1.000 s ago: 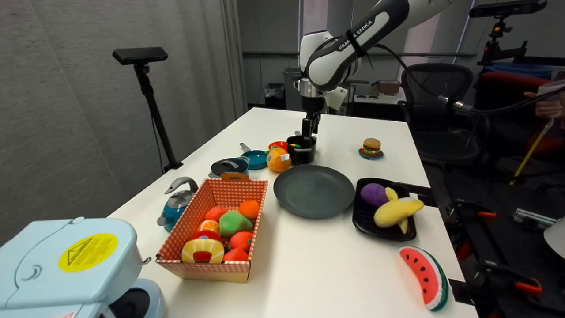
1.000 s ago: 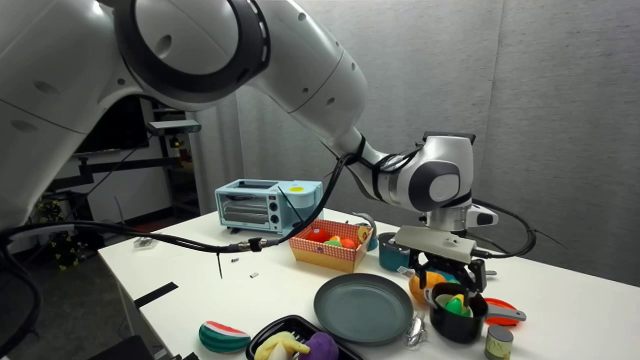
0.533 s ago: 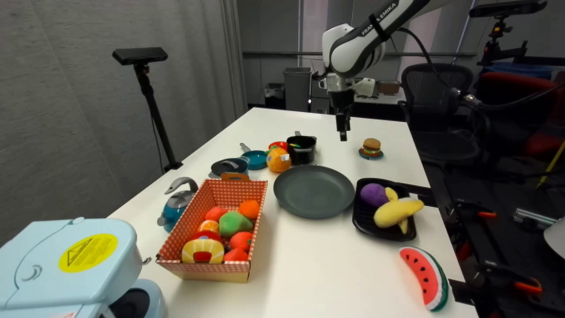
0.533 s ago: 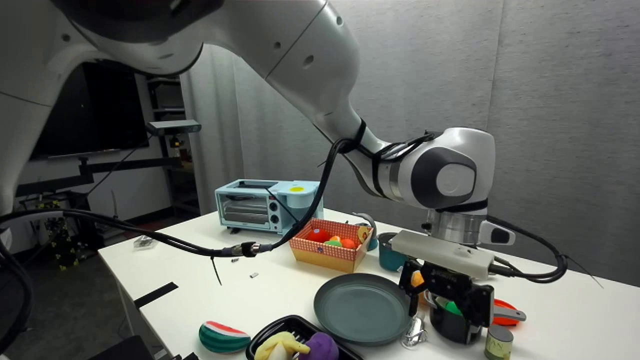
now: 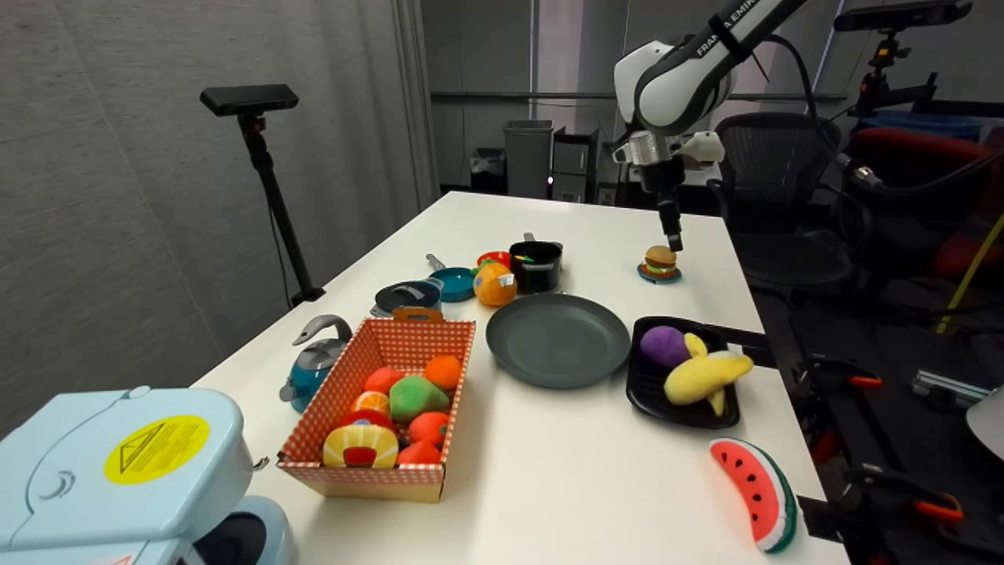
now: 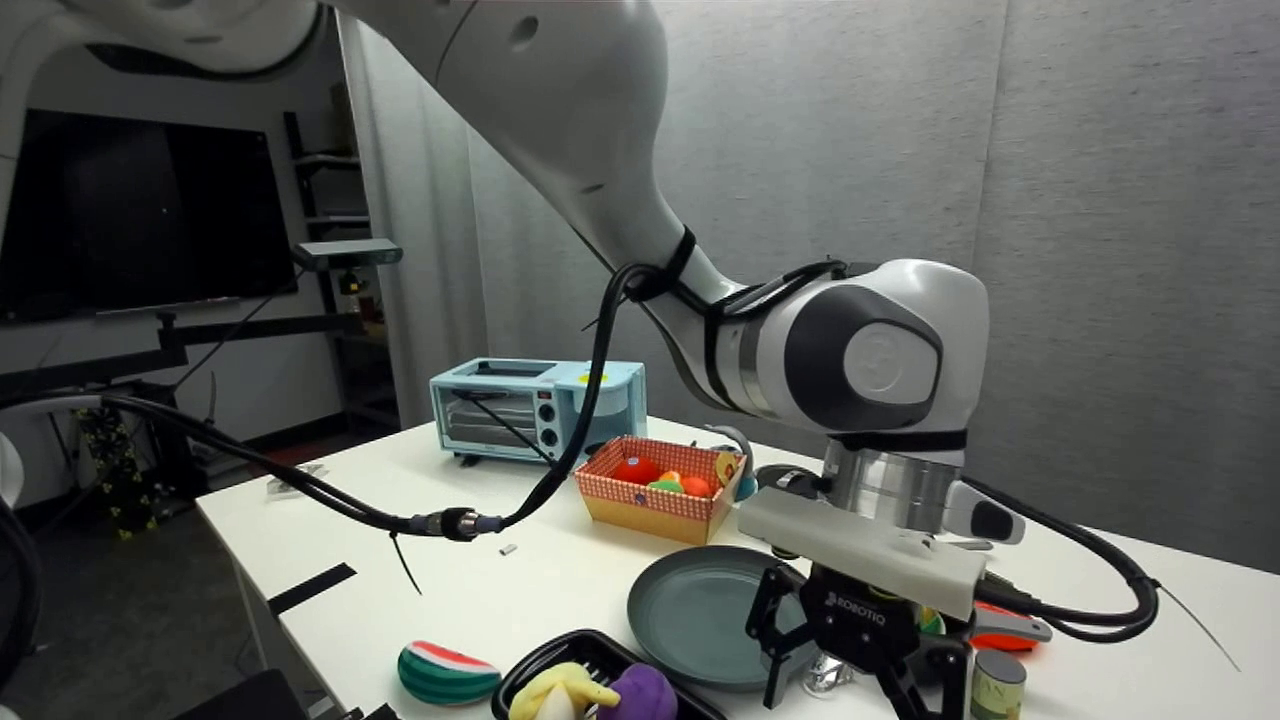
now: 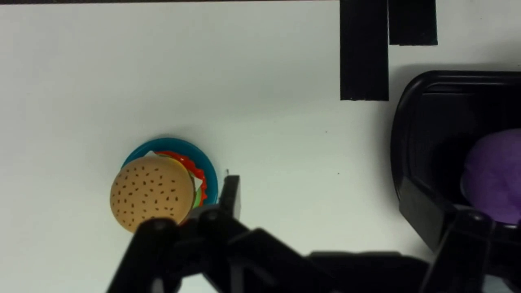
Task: Pick the yellow and green object and put it in the cup
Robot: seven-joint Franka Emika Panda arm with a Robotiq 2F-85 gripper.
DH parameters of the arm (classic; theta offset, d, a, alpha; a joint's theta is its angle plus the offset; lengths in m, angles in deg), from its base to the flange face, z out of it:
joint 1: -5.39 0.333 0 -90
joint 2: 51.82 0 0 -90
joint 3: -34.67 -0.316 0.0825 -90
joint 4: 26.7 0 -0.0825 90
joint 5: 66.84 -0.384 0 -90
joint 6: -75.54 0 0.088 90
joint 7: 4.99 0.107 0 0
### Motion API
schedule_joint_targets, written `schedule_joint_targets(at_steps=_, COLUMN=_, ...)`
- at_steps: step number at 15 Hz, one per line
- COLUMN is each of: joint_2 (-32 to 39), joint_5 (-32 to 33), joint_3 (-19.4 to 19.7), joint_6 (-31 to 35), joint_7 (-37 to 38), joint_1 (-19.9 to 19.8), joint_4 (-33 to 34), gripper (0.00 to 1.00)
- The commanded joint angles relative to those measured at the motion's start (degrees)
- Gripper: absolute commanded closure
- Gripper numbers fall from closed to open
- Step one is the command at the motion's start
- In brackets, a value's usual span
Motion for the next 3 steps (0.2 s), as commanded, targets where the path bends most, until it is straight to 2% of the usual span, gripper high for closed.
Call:
schedule_joint_targets(at_steps=1, joint_2=-0.01, joint_5=-0.1, joint_3=0.21, joint_6=-0.09, joint_7=-0.07, joint_1=0.23, joint_4=0.07, gripper=0.0)
schedule_joint_targets(at_steps=3, joint_2=0.0, joint_5=-0.1, joint_3=0.2, joint_6=-0.09, joint_7=-0.07, joint_1=0.24, joint_4=0.07, gripper=0.0)
